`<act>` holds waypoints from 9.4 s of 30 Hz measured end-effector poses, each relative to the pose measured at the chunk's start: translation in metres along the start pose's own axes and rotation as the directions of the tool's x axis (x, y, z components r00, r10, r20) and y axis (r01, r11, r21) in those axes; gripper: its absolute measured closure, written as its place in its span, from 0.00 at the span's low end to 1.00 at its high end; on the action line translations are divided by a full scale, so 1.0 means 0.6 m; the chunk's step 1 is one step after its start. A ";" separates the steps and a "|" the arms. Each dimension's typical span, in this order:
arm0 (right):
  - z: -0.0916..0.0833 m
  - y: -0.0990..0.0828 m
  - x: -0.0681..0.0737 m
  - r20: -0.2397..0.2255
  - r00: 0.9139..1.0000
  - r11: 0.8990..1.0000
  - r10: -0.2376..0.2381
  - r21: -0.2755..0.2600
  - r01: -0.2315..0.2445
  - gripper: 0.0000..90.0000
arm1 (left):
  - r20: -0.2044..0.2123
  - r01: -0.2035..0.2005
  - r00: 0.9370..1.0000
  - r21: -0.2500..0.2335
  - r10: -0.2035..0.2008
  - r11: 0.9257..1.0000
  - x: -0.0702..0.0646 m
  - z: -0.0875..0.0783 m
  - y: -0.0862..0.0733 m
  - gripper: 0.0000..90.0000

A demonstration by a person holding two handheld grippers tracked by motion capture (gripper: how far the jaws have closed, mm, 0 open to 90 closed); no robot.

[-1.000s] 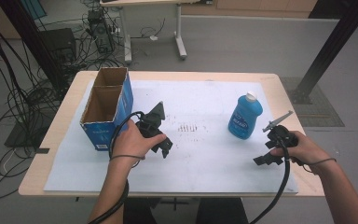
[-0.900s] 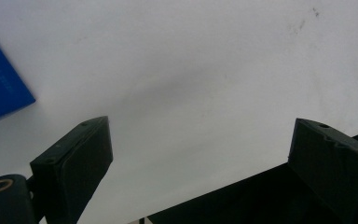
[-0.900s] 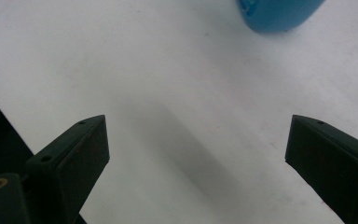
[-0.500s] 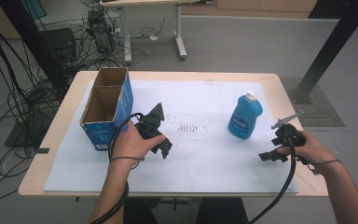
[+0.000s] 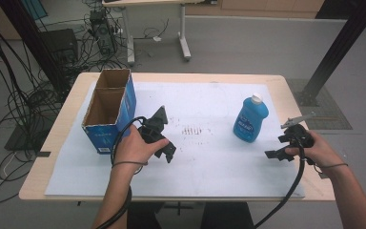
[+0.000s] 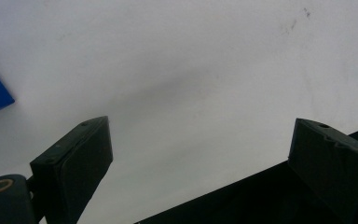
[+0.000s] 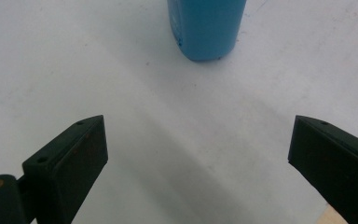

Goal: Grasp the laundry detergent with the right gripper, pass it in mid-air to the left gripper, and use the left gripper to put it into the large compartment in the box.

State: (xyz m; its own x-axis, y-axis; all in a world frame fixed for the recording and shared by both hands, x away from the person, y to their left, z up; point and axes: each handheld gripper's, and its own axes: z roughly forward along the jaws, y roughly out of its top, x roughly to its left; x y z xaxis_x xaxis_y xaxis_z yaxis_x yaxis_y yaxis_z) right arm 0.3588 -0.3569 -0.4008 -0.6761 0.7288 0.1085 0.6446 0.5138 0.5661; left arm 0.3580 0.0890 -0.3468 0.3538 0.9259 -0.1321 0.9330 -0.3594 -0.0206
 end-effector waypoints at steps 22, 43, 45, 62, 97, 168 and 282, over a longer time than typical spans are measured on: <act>0.031 -0.008 -0.022 -0.007 1.000 0.987 -0.022 -0.162 0.021 0.03 | 0.010 0.004 1.000 0.004 -0.004 1.000 0.005 -0.002 0.000 0.07; 0.050 0.003 -0.030 0.007 0.999 0.966 -0.042 -0.253 0.042 0.03 | 0.013 0.006 1.000 0.012 -0.006 1.000 0.003 0.002 0.000 0.07; 0.051 0.003 -0.031 0.008 0.999 0.965 -0.041 -0.259 0.042 0.03 | 0.009 0.006 1.000 0.014 -0.006 1.000 0.003 0.001 0.000 0.07; 0.069 0.010 -0.034 -0.020 0.999 0.951 -0.035 -0.307 0.027 0.03 | 0.005 -0.009 1.000 0.025 0.008 1.000 -0.003 0.002 0.000 0.07; 0.101 0.019 -0.039 -0.093 0.995 0.911 -0.046 -0.413 0.004 0.02 | 0.017 0.004 1.000 0.040 -0.005 0.999 0.001 0.017 -0.005 0.07; 0.133 0.034 -0.030 -0.115 0.990 0.833 -0.081 -0.553 0.004 0.01 | 0.018 -0.006 1.000 0.045 0.005 0.999 0.005 0.012 -0.019 0.07; 0.143 0.036 -0.020 -0.069 0.997 0.822 -0.029 -0.569 -0.016 0.20 | 0.001 0.018 1.000 0.057 -0.018 0.998 -0.001 0.015 -0.023 0.08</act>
State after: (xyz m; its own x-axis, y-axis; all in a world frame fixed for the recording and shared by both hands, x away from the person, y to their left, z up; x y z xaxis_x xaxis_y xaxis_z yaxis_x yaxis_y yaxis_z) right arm 0.4116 -0.3159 -0.4597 -0.7175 0.6806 0.1484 0.3379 0.1537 0.9285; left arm 0.3443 0.0923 -0.3555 0.3364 0.9322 -0.1332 0.9340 -0.3484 -0.0794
